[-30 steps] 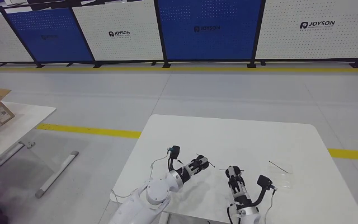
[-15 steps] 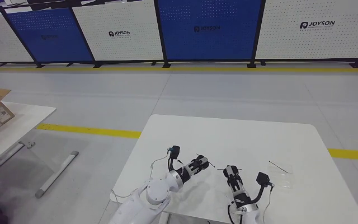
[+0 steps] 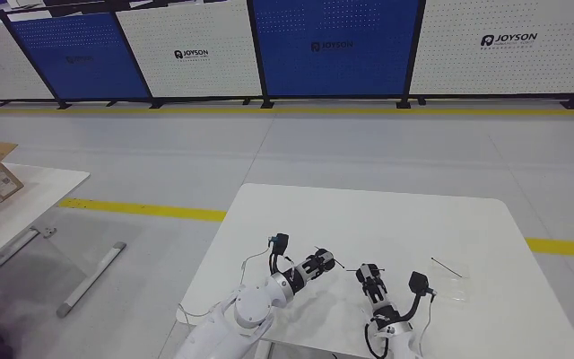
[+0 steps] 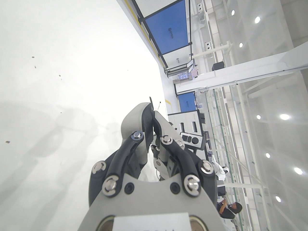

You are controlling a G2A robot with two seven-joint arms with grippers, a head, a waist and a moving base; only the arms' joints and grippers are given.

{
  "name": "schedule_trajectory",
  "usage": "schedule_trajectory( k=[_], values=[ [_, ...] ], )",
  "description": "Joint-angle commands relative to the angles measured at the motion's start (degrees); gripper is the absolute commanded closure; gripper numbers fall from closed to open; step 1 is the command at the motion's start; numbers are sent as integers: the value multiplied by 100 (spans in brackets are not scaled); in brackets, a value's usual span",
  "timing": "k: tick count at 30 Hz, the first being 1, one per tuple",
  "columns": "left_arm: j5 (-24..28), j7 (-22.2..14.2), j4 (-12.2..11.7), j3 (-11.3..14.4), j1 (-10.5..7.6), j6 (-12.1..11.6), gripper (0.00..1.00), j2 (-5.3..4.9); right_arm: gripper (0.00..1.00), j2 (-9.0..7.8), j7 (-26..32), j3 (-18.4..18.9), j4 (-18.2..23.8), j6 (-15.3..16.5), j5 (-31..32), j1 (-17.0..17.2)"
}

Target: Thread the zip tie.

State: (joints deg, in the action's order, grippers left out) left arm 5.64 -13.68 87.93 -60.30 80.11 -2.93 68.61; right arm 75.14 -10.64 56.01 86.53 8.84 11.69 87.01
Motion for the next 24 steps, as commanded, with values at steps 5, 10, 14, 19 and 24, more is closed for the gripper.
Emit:
schedule_trajectory(
  k=[5,10,14,19,24],
  values=[
    [0,0,0,0,0,0,100,0,100,5,-8,6,1,33,-24,7],
    [0,0,0,0,0,0,100,0,100,16,41,50,-3,0,-64,4],
    [0,0,0,0,0,0,100,0,100,41,73,59,-48,-38,-89,-29],
    [0,0,0,0,0,0,100,0,100,70,124,55,-87,-72,-88,-57],
    [0,0,0,0,0,0,100,0,100,94,135,75,-85,-47,-71,-55]
  ],
)
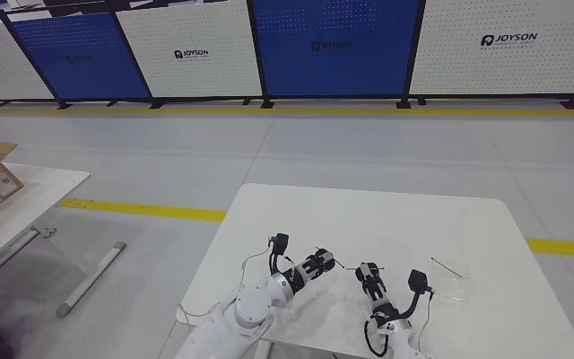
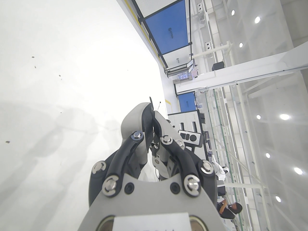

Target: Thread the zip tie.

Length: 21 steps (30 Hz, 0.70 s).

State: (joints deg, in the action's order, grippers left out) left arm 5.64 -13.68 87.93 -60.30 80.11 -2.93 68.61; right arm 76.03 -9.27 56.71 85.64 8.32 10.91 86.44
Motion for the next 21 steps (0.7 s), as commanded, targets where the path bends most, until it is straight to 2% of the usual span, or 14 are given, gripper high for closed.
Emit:
schedule_trajectory(
  k=[1,21],
  values=[
    [0,0,0,0,0,0,100,0,100,9,-1,7,6,5,13,3],
    [0,0,0,0,0,0,100,0,100,123,-49,-23,-11,-229,206,-48]
  ],
)
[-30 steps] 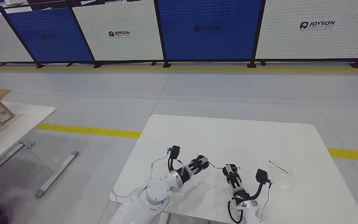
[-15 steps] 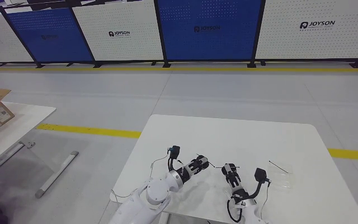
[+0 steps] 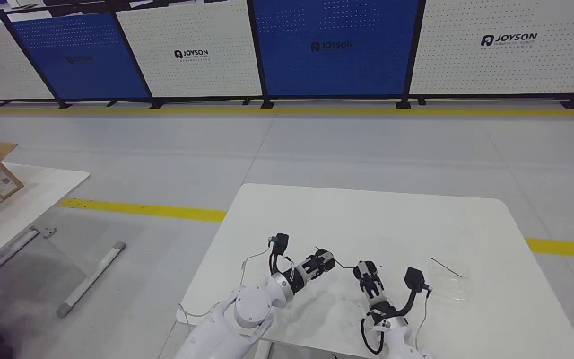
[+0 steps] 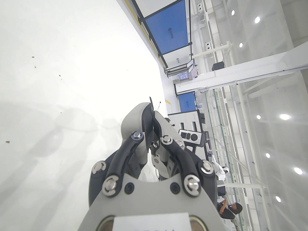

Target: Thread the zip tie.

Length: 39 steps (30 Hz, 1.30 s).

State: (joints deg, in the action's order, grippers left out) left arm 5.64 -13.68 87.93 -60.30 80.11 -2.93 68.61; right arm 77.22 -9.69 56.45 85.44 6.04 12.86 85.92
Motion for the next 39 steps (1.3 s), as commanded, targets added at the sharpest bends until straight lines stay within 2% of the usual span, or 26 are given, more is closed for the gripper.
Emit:
schedule_trajectory(
  k=[1,24,39],
  values=[
    [0,0,0,0,0,0,100,0,100,7,-16,9,17,-3,23,11],
    [0,0,0,0,0,0,100,0,100,85,39,97,115,-150,181,90],
    [0,0,0,0,0,0,100,0,100,115,110,200,139,-123,208,163]
  ],
)
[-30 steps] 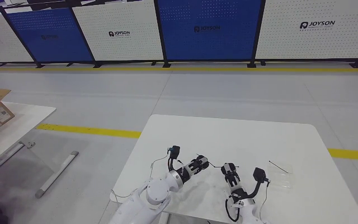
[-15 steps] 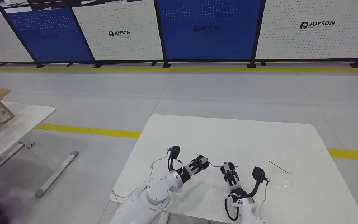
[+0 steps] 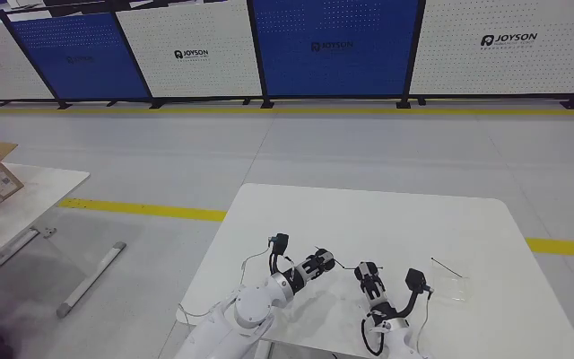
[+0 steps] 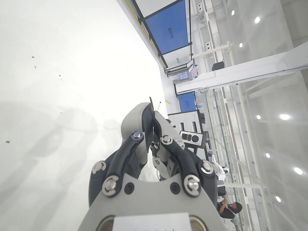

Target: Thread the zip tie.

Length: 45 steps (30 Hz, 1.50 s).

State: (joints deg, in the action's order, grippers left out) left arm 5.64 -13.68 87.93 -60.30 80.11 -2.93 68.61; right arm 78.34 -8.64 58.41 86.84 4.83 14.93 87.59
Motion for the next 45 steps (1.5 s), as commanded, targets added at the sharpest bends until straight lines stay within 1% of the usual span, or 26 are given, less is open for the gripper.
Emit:
schedule_trajectory(
  k=[1,11,21,29,40,45],
  values=[
    [0,0,0,0,0,0,100,0,100,7,10,7,-7,-3,-1,-10],
    [0,0,0,0,0,0,100,0,100,58,93,-38,-127,-19,-14,-101],
    [0,0,0,0,0,0,100,0,100,95,76,-45,-169,-31,40,-116],
    [0,0,0,0,0,0,100,0,100,110,34,11,-174,67,48,-66],
    [0,0,0,0,0,0,100,0,100,127,125,57,-158,115,50,-31],
    [0,0,0,0,0,0,100,0,100,129,41,115,-114,292,39,32]
  ],
)
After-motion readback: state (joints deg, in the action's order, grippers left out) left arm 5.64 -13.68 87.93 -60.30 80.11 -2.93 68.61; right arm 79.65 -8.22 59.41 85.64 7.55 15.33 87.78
